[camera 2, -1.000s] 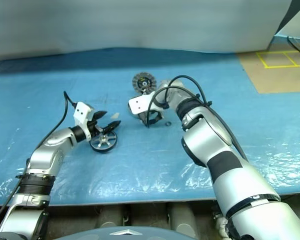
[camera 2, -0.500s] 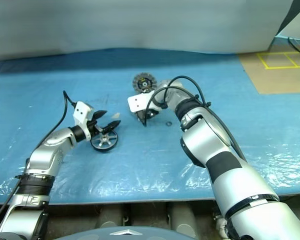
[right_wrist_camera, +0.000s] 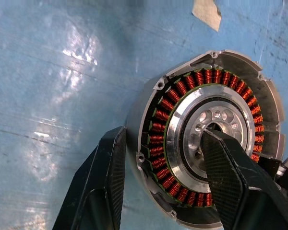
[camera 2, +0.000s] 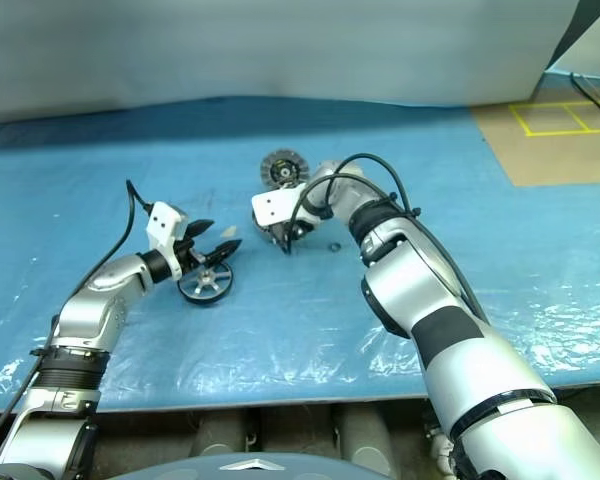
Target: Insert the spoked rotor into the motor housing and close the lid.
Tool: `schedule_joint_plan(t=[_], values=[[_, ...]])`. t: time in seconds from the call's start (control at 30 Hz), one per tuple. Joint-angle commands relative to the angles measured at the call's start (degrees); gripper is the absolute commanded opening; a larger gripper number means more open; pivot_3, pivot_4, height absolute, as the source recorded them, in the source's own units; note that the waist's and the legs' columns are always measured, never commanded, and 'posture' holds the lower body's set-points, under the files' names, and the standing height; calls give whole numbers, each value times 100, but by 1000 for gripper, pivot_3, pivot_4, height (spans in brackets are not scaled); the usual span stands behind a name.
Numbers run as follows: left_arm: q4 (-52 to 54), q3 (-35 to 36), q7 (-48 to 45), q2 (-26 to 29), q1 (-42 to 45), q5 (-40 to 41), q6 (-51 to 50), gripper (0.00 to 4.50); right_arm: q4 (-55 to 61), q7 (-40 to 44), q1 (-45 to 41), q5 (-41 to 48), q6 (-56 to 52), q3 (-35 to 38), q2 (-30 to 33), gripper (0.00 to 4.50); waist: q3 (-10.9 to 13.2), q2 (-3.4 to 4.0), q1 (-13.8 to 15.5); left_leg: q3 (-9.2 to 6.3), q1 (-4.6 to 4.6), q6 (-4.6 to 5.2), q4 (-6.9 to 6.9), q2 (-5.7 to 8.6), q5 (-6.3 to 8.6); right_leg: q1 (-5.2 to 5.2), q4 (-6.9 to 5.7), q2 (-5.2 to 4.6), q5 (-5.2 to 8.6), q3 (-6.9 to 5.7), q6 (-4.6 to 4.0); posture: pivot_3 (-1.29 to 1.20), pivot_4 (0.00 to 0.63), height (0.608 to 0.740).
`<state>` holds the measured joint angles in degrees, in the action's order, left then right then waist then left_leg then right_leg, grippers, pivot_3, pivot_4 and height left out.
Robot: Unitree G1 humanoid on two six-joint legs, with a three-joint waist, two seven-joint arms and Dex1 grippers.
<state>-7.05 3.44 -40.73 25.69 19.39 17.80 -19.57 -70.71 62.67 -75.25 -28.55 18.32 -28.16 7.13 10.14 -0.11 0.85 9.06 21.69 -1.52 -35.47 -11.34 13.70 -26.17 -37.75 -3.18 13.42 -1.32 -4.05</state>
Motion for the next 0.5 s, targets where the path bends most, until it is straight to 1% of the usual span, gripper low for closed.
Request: schedule_joint_plan(t=[0.03,0.1,0.23,0.3,0.5], values=[[107,97,-18,81,35,31,12,4500,586,303,288,253,-34,79,-77,2023,-1,-1,-1,0,-1,-1,0,-1,-1,1,0,1,0,0,-1,0,150,740],[81,95,-27,82,54,25,14,4500,971,425,475,320,-161,99,-9,2023,-1,-2,-1,0,-2,-3,0,-3,-2,1,0,3,-2,0,-3,0,150,740],[36,91,-53,96,80,15,26,4500,2306,787,1209,431,-555,15,311,2023,-4,-6,18,-2,-2,-6,0,-3,-3,6,2,4,-2,-1,-4,0,150,740],[12,87,-70,109,88,14,30,4500,3071,877,1574,425,-865,-16,527,2023,-5,-8,30,-3,-4,-6,0,-2,-4,9,2,3,-3,-1,-3,0,150,740],[-109,64,-125,126,123,5,74,4500,4774,1015,2250,393,-1804,-37,1002,2023,-5,-9,73,-10,-13,-13,1,3,-7,20,4,4,-3,-1,-2,0,150,740]])
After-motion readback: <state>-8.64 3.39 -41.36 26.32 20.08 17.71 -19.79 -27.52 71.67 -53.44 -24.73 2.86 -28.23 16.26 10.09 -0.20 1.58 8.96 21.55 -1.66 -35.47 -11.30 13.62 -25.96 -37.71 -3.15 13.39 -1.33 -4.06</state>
